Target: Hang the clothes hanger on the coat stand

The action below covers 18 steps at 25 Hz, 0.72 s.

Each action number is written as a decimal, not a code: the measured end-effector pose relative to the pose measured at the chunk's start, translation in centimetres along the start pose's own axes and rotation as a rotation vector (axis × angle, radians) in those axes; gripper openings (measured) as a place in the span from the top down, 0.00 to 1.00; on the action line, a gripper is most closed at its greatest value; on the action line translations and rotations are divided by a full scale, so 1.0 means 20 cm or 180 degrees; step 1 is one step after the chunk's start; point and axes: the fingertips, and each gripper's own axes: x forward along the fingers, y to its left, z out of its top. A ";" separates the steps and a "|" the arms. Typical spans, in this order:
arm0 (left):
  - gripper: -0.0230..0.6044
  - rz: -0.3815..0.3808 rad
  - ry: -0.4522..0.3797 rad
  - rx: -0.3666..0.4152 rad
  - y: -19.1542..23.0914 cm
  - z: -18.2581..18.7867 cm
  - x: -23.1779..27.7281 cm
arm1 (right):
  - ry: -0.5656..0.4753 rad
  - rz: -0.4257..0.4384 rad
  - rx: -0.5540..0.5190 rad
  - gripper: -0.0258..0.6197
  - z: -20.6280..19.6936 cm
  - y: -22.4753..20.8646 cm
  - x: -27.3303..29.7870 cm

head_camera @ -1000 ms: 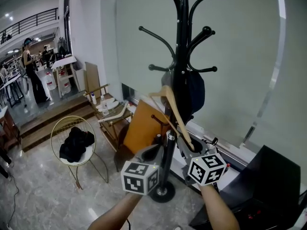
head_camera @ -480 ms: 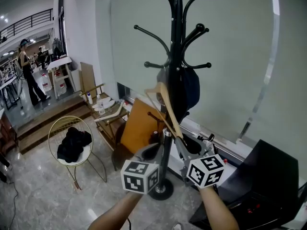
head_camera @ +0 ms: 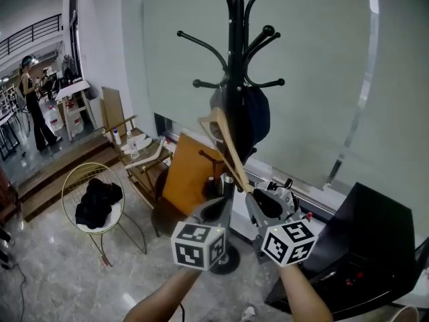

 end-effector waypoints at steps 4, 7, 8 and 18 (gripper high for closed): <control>0.96 -0.0099 0.0029 0.0005 -0.06 -0.03 0.00 | -0.0018 -0.0103 0.0033 0.85 -0.01 0.00 -0.07; 0.96 -0.0178 0.0059 0.0011 -0.10 -0.05 -0.01 | -0.0003 -0.0163 0.0046 0.85 -0.03 0.01 -0.13; 0.96 -0.0200 0.0066 0.0012 -0.11 -0.06 -0.01 | 0.0002 -0.0180 0.0049 0.85 -0.04 0.01 -0.14; 0.96 -0.0362 0.0150 0.0018 -0.18 -0.16 -0.05 | 0.0132 -0.0314 0.0046 0.90 -0.16 0.07 -0.24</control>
